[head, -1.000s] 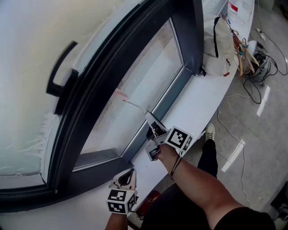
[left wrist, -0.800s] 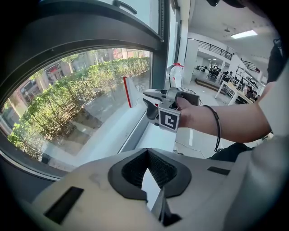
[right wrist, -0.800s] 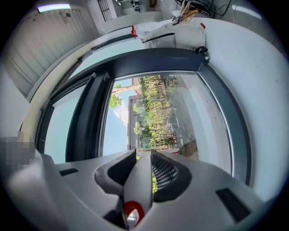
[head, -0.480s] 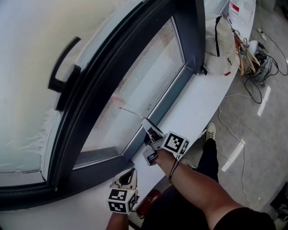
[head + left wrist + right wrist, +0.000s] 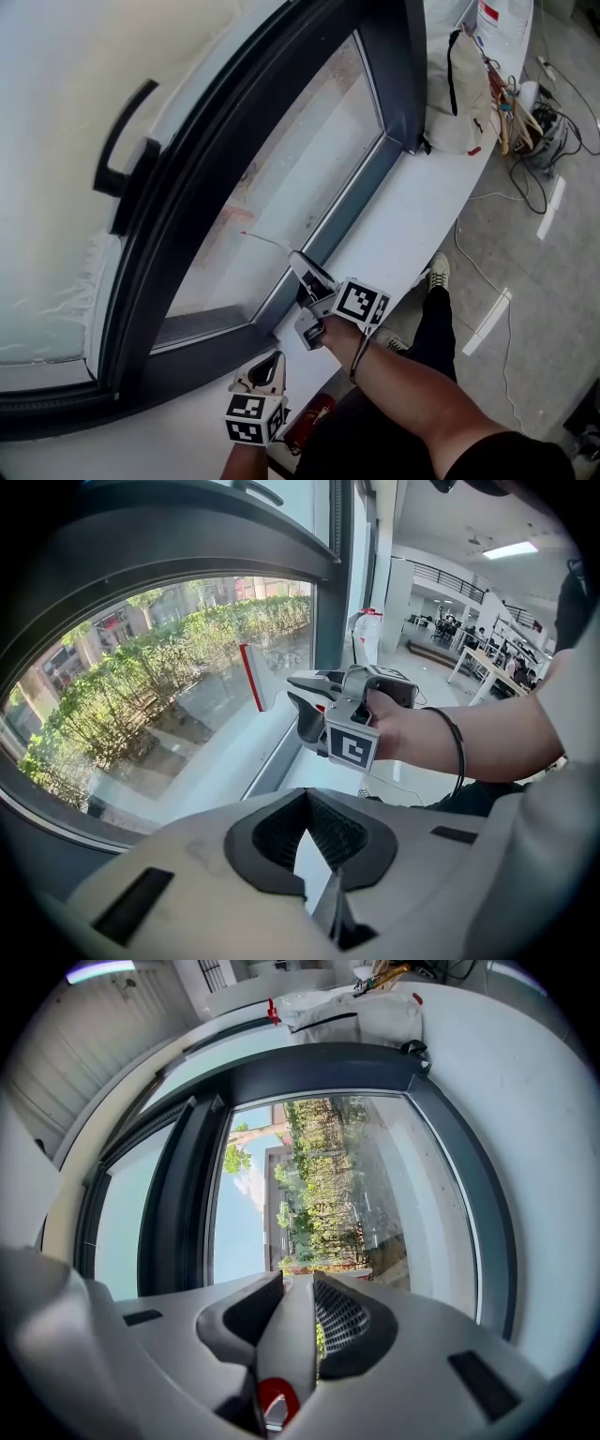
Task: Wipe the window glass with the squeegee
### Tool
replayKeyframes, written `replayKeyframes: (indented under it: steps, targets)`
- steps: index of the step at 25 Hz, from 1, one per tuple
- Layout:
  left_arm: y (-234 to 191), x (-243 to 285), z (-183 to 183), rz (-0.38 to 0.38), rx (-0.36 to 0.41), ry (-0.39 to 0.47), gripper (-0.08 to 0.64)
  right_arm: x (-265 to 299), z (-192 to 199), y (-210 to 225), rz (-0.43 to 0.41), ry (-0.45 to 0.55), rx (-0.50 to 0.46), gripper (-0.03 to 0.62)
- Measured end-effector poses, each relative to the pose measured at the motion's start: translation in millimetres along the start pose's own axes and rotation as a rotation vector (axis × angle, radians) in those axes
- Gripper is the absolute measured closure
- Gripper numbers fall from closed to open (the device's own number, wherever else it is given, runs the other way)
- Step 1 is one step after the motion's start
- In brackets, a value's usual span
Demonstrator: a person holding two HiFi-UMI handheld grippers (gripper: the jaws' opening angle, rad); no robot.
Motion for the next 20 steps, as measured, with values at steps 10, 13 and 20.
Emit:
replayKeyframes:
  steps: [10, 13, 20]
  targets:
    - [13, 19, -26, 0.017, 0.047, -0.036, 0.56, -19, -48, 3, -0.021, 0.073, 0.01, 0.497]
    - [22, 33, -44, 0.034, 0.068, -0.047, 0.56, -27, -87, 7, -0.017, 0.14, 0.01, 0.497]
    - [56, 73, -101, 0.096, 0.122, -0.06, 0.56, -42, -201, 24, 0.029, 0.317, -0.021, 0.497]
Point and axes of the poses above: the fingertips, and each gripper's own axes: x forward along the fingers, y to its right, z out of its underside, the point moved 8 cm from there along -x, backward along the fingers, and after that the axes turned 2 degrees about -x, right-handed, at the moved point
